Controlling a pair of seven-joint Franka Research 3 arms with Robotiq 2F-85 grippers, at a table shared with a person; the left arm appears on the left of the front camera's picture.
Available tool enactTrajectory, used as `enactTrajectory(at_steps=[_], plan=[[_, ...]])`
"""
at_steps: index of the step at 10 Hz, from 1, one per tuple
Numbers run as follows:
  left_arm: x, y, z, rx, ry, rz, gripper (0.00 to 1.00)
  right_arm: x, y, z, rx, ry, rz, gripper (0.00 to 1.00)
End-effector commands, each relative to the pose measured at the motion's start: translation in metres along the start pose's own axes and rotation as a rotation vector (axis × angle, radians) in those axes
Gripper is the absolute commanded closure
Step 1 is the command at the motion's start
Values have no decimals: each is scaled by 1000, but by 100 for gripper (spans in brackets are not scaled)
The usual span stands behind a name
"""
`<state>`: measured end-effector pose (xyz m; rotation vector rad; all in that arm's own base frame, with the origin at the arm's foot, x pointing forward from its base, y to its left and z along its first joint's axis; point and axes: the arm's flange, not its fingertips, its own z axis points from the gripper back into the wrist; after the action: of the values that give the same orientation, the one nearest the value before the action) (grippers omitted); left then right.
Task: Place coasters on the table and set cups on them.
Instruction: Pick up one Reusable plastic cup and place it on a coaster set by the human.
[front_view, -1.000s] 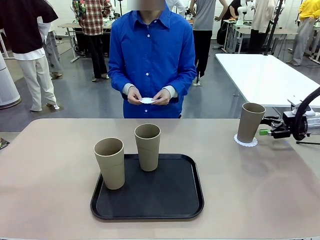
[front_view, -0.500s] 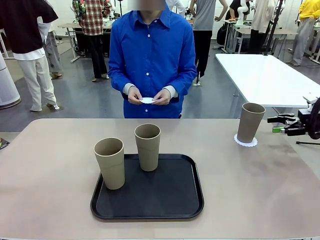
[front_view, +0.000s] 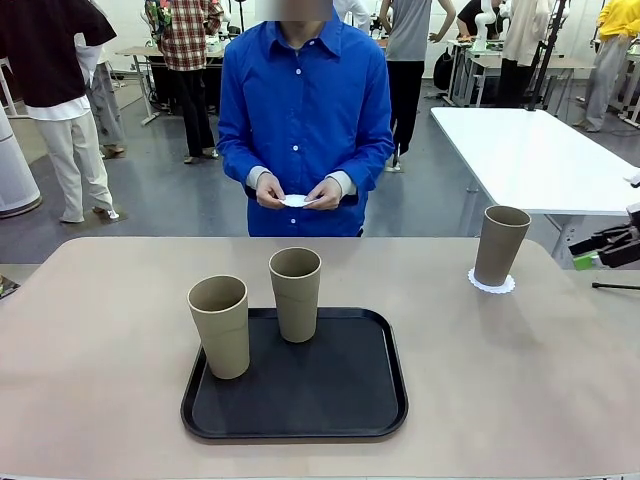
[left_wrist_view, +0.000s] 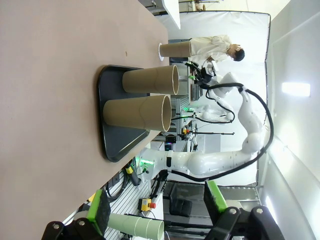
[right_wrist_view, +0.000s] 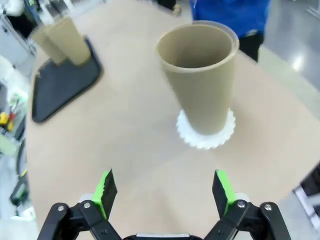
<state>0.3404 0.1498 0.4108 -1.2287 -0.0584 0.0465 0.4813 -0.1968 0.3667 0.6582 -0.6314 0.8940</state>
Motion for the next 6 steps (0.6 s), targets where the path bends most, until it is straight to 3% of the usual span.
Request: enactTrajectory(at_steps=[1,6], plan=[[-1,-1,2,-10,-1,-6,0,24,49,2,-21,135,18,0],[-1,-1,2,-10,-1,-6,0,96,145,-17,-185,378,54,0]])
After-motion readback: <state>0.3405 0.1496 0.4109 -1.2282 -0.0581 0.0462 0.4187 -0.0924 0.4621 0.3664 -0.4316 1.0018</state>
